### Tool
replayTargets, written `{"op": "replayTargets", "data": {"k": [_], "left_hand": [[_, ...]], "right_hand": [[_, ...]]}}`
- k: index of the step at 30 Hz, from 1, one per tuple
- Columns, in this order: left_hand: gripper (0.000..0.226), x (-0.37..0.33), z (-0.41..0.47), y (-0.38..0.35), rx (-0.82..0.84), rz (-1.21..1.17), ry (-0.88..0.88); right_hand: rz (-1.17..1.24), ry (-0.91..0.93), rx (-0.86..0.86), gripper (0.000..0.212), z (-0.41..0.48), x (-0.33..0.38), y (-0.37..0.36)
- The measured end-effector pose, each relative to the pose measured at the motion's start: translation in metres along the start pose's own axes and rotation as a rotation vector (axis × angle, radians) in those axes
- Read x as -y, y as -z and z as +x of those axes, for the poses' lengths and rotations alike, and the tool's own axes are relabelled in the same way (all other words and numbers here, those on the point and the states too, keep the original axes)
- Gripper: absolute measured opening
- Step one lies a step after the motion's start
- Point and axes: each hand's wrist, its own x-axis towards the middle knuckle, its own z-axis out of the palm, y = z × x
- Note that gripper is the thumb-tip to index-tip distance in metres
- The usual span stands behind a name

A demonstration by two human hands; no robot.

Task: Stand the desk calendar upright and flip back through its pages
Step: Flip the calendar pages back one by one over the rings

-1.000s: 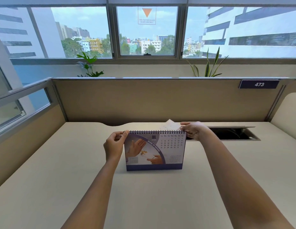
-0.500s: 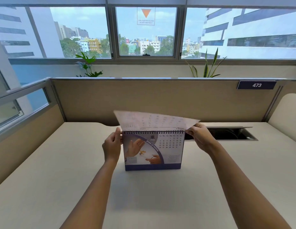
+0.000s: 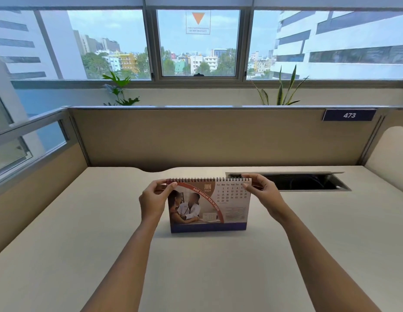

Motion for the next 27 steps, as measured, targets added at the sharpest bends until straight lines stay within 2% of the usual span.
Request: {"op": "replayTargets", "data": {"k": [6,16,27], "left_hand": [[0.028,0.001,0.000,-0.004,-0.026,0.052,-0.039],[0.031,0.001,0.001,-0.006,-0.020,0.071,-0.030],[0.035,0.001,-0.001,-0.003,-0.052,0.118,-0.078]], "right_hand": [[-0.069,0.021,-0.006,0.026,0.002,-0.001,-0.001],[-0.147,0.044,-0.033,0.025,0.005,-0.005,-0.003],[-0.274,0.135,-0.230,0.035,0.001,-0.013,-0.012]]}}
